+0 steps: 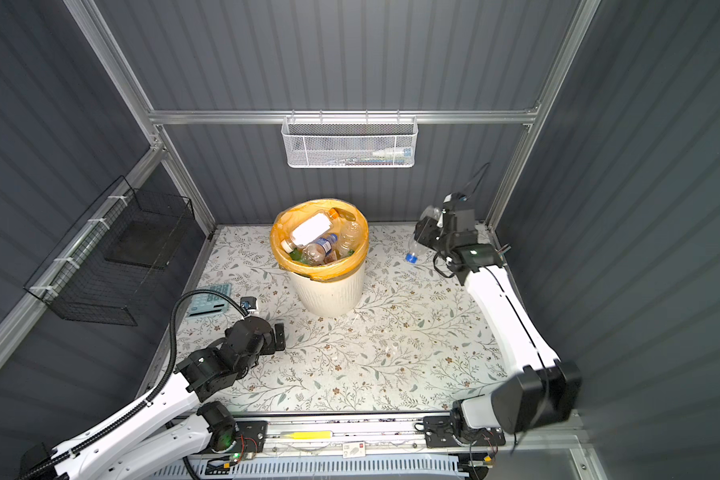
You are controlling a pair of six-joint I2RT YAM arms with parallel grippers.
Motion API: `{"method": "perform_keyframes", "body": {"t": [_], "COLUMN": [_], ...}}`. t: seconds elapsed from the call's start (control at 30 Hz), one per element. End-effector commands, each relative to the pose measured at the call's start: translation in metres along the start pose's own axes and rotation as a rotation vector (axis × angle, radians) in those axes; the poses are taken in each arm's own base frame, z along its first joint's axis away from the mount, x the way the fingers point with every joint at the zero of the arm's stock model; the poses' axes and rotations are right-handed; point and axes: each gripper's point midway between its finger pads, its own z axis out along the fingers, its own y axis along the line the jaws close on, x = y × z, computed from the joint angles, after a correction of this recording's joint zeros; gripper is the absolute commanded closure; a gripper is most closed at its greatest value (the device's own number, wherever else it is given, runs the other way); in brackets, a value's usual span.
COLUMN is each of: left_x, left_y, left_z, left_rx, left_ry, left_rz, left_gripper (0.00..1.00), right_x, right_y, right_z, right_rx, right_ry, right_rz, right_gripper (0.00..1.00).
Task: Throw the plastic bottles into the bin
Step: 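Lift the last water bottle over the bin and open the right gripper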
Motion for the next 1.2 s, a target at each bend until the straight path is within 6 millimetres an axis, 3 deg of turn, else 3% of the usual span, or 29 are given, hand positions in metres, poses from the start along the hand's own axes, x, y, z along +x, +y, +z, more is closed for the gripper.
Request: {"method": "perform_keyframes", "body": {"t": [0.0,0.07,0.1,0.17,0.23,0.3,0.43,0.53,0.57,0.63,0.8,0.9,1.0,1.17], "left_x": [0.003,0.002,0.002,0.003,0.003,0.002,0.001,0.002,0.002,0.004,0.008,0.009,0.009,0.005], "left_y": [0.004,0.002,0.001,0.000,-0.001,0.000,0.005,0.008,0.009,0.010,0.009,0.005,0.001,-0.001], "left_z": [0.001,0.002,0.002,0.003,0.002,0.000,-0.005,-0.007,-0.007,-0.008,-0.005,-0.002,0.001,0.003], "left_rx": [-0.014,-0.009,-0.004,0.002,0.005,0.006,0.001,-0.004,-0.004,-0.006,-0.005,0.010,0.015,0.005], "left_ry": [-0.007,-0.006,-0.003,0.002,0.004,0.004,-0.007,-0.012,-0.012,-0.006,0.004,0.007,0.016,0.014], "left_rz": [-0.018,-0.022,-0.022,-0.023,-0.028,-0.033,-0.043,-0.045,-0.044,-0.043,-0.051,-0.055,-0.048,-0.033], "left_gripper": [0.00,0.00,0.00,0.00,0.00,0.00,0.00,0.00,0.00,0.00,0.00,0.00,0.00,0.00], "right_x": [-0.085,-0.109,-0.114,-0.116,-0.107,-0.084,-0.002,0.057,0.070,0.070,0.000,-0.020,-0.019,0.005], "right_y": [0.042,0.065,0.074,0.101,0.126,0.152,0.195,0.210,0.210,0.204,0.174,0.150,0.119,0.058], "right_z": [-0.077,-0.105,-0.109,-0.108,-0.094,-0.067,-0.007,0.020,0.023,0.018,-0.035,-0.060,-0.067,-0.066], "right_rx": [-0.161,-0.246,-0.275,-0.337,-0.380,-0.418,-0.469,-0.459,-0.433,-0.364,-0.259,-0.222,-0.154,-0.034], "right_ry": [-0.345,-0.432,-0.439,-0.431,-0.393,-0.313,-0.061,0.115,0.157,0.165,-0.122,-0.207,-0.215,-0.203], "right_rz": [0.071,0.089,0.086,0.068,0.034,0.003,-0.081,-0.210,-0.268,-0.336,-0.297,-0.264,-0.265,-0.321], "right_gripper": [0.49,0.47,0.46,0.44,0.42,0.41,0.37,0.23,0.13,0.01,0.01,0.01,0.01,0.01]}}
